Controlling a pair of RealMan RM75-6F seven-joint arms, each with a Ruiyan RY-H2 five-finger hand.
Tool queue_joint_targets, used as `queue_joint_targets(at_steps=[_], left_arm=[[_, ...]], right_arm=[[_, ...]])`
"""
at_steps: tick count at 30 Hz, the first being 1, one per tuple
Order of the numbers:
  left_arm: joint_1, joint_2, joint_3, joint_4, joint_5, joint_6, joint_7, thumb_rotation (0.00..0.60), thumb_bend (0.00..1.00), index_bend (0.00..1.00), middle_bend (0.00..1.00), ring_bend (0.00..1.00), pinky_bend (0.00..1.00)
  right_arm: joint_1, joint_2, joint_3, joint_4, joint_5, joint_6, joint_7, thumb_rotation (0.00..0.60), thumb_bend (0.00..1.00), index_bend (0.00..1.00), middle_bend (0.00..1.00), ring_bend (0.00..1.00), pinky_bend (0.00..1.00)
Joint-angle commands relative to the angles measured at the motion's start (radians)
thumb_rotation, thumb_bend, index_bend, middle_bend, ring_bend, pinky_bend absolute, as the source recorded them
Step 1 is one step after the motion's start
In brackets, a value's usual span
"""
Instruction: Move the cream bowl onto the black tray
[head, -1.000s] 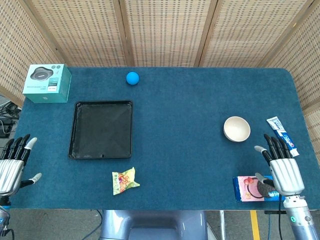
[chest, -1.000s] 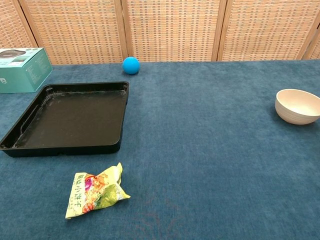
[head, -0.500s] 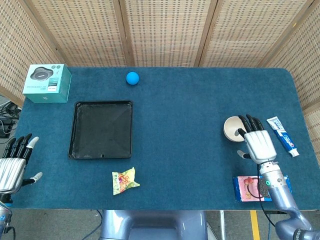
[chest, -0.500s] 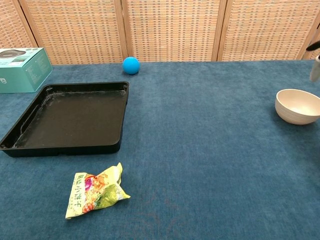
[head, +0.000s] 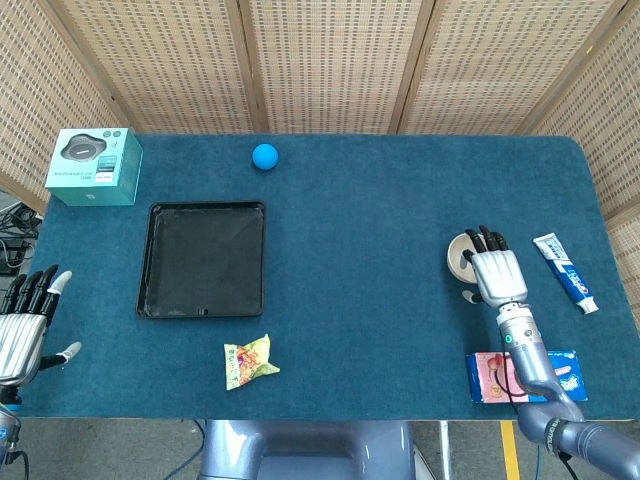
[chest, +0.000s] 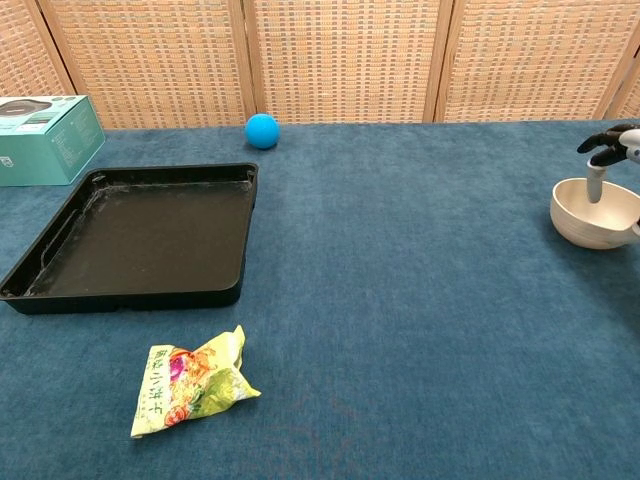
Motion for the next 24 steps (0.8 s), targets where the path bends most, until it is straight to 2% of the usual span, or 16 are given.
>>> queue_joint_targets(at_steps=[1,11,24], left_arm=[[-0.001,0.000,0.000,0.001,-0.004,-0.004,0.002,0.600,0.05,0.00,0.00,0.00,0.00],[-0.006,-0.004,0.002,0.001,-0.003,-0.011,0.011,0.600,0.05,0.00,0.00,0.00,0.00],[-0.008,-0.004,0.005,0.000,0.001,-0.011,0.009,0.600,0.05,0.00,0.00,0.00,0.00]], right_arm=[[0.010,-0.018,-0.005,0.031,0.011,-0.015,0.017,0.600,0.33,0.53,0.20,0.03,0.17],[0.025,-0.058,-0.021,0.133,0.024,-0.050,0.059,0.600,0.36,0.57,0.24,0.05,0.19],[0.040,-0.102,-0.042,0.215,0.000,-0.054,0.101,0.600,0.54,0.62,0.28,0.07,0.21]])
